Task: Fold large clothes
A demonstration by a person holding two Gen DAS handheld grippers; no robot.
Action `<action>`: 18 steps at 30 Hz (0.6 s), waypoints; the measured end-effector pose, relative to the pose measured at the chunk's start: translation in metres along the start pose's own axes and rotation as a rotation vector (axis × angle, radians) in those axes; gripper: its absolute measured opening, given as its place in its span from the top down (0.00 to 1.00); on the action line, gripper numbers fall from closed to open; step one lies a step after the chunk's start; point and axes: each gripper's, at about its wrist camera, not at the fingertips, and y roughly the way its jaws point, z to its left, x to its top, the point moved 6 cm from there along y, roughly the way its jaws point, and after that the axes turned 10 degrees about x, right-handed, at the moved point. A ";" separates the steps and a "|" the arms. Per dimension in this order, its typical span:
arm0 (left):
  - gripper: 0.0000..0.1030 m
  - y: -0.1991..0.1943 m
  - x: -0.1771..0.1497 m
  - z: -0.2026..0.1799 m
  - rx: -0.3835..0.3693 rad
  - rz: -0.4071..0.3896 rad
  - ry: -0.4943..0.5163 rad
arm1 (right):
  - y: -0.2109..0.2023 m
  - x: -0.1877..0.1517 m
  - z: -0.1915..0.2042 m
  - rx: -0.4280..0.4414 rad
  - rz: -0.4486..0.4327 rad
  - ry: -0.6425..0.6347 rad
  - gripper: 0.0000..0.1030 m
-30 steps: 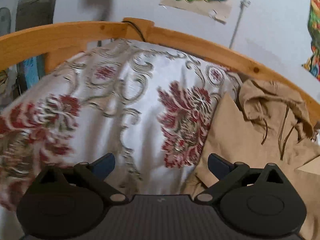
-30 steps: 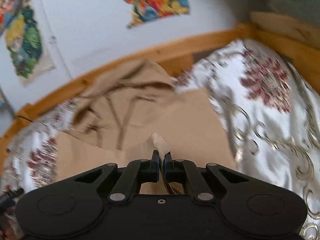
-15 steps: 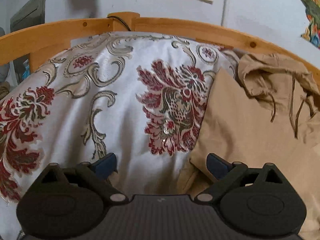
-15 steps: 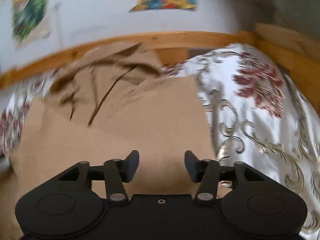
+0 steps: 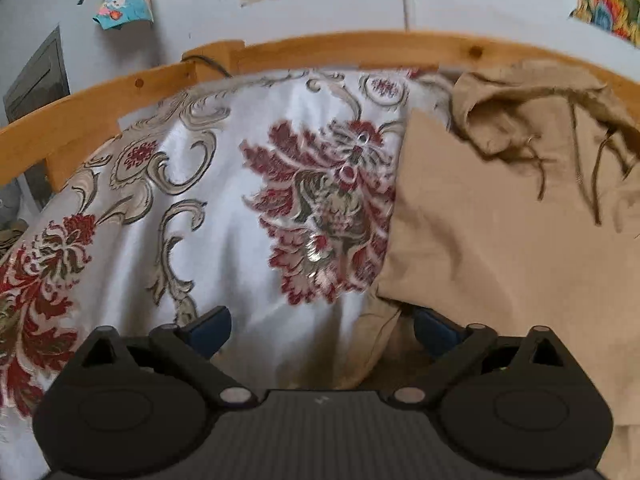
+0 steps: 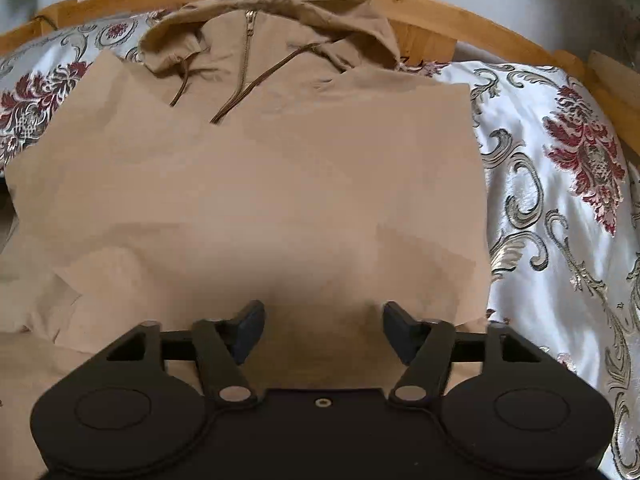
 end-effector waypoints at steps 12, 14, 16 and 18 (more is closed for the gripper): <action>0.00 -0.035 0.015 0.002 -0.022 -0.126 -0.061 | 0.002 0.006 -0.001 -0.003 -0.045 0.063 0.26; 0.00 -0.037 0.017 -0.002 -0.042 -0.201 -0.059 | -0.008 0.015 -0.004 0.027 -0.092 0.125 0.26; 0.00 -0.022 0.013 -0.015 -0.052 -0.168 0.015 | -0.018 0.028 -0.007 0.058 -0.148 0.174 0.23; 0.00 -0.005 0.007 -0.023 -0.051 -0.110 0.047 | -0.027 0.047 -0.011 0.093 -0.211 0.228 0.21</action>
